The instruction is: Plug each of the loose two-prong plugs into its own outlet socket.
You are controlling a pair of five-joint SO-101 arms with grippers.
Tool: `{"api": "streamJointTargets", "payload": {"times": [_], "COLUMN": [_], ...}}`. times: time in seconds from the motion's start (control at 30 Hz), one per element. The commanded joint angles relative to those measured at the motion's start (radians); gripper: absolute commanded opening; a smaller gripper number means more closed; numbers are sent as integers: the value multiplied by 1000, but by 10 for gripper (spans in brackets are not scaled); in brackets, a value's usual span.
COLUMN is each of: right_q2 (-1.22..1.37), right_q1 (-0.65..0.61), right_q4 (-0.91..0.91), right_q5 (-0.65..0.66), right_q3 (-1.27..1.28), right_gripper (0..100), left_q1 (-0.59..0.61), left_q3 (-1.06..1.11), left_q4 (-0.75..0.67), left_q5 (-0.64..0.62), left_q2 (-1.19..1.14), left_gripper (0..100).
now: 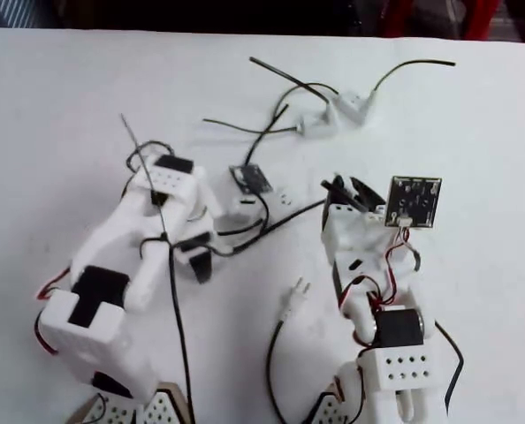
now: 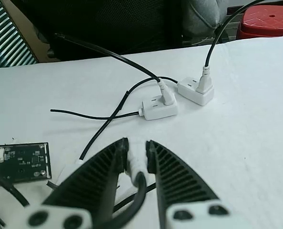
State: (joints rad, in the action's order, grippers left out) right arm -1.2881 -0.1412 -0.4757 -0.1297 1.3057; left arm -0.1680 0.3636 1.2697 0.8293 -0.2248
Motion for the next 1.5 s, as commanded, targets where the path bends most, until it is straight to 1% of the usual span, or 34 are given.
{"api": "streamJointTargets", "payload": {"times": [0.0, 0.1, 0.2, 0.27, 0.33, 0.43, 0.5, 0.67, 0.73, 0.83, 0.93, 1.1, 1.23, 1.37, 1.47], "right_q2": [-8, -8, -8, -8, -8, -8, -8, -8, -8, -8, -8, -8, -8, -7, -7], "right_q1": [12, 13, 13, 13, 13, 13, 13, 12, 8, 8, 7, -8, -97, -266, -380], "right_q4": [15, 15, 15, 15, 15, 15, 15, 15, 15, 15, 15, 15, -13, -87, -114], "right_q5": [2, 2, 2, 2, 2, 2, 2, 2, 2, 2, 2, 2, 6, 152, 170], "right_q3": [-8, -8, -8, -8, -8, -8, -8, -8, -8, -8, -8, -8, -8, -8, -8], "right_gripper": [17, 17, 17, 17, 17, 17, 17, 17, 17, 17, 17, 17, 17, 17, 17], "left_q1": [-42, -79, -139, -180, -209, -226, -225, -216, -209, -183, -145, -36, 91, 213, 277], "left_q3": [8, 8, 9, 15, 12, 6, -14, -124, -149, -144, -115, -14, 97, 235, 324], "left_q4": [-40, -58, -54, -55, -52, -51, -43, 114, 152, 163, 172, 167, 118, 12, -69], "left_q5": [-38, -187, -353, -443, -522, -598, -606, -577, -575, -569, -569, -569, -569, -571, -580], "left_q2": [45, 45, 45, 45, 45, 48, 48, 50, 81, 199, 361, 638, 822, 960, 1026], "left_gripper": [190, 118, 120, 151, 211, 297, 302, 294, 290, 264, 272, 279, 275, 275, 275]}}
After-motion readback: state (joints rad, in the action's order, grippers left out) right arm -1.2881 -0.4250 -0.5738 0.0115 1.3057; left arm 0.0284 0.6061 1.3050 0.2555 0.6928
